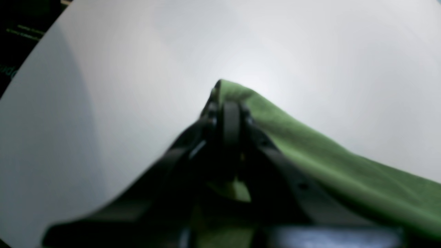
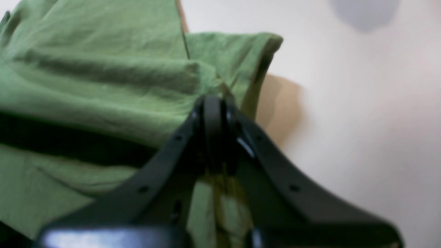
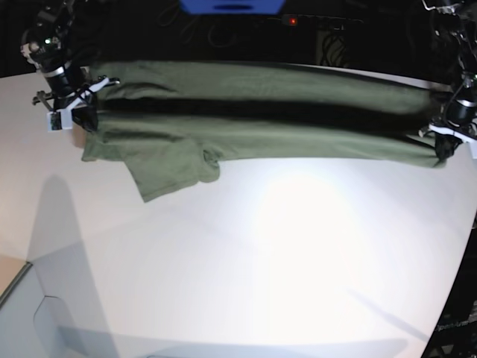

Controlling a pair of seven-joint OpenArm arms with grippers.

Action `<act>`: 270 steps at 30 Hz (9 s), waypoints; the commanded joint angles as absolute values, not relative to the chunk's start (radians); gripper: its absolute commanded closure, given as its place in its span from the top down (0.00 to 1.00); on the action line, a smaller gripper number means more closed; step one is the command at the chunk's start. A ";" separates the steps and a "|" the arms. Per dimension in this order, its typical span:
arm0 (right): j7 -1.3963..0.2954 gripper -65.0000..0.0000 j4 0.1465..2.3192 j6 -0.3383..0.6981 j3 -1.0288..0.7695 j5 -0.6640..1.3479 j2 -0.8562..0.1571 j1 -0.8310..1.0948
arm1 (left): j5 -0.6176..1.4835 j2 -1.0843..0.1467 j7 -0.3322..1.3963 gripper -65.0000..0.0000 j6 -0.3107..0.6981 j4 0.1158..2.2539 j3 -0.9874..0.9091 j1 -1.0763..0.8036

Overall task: Layout the t-shirt on the table in an organized manner, then fold the t-shirt properly
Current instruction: 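Lift the hem with both grippers and fold it over toward the collar edge, then regrasp the folded strip end with the right gripper and tuck it in, then hold both ends of the folded strip with both grippers, then lift the strip end with the left gripper and fold it toward the right gripper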

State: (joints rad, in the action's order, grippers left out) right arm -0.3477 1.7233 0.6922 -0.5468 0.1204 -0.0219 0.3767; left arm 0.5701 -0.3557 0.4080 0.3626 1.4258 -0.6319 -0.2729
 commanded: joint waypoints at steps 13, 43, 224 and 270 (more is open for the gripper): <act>-0.321 0.00 1.736 0.698 -0.549 0.137 -0.031 0.377 | 0.581 -0.357 0.383 0.01 0.363 1.325 -0.636 -0.312; -0.325 0.56 1.765 0.698 -0.641 0.140 -0.064 0.366 | 0.581 -0.352 0.384 0.34 0.363 1.182 -0.556 -0.282; -0.608 0.00 1.712 0.698 -0.397 -0.005 0.058 0.332 | 0.170 0.114 0.719 0.00 0.280 1.821 -0.027 -0.209; -0.608 0.00 1.715 0.698 -0.397 -0.005 0.056 0.328 | 0.179 0.107 0.720 0.53 0.288 1.702 0.147 -0.171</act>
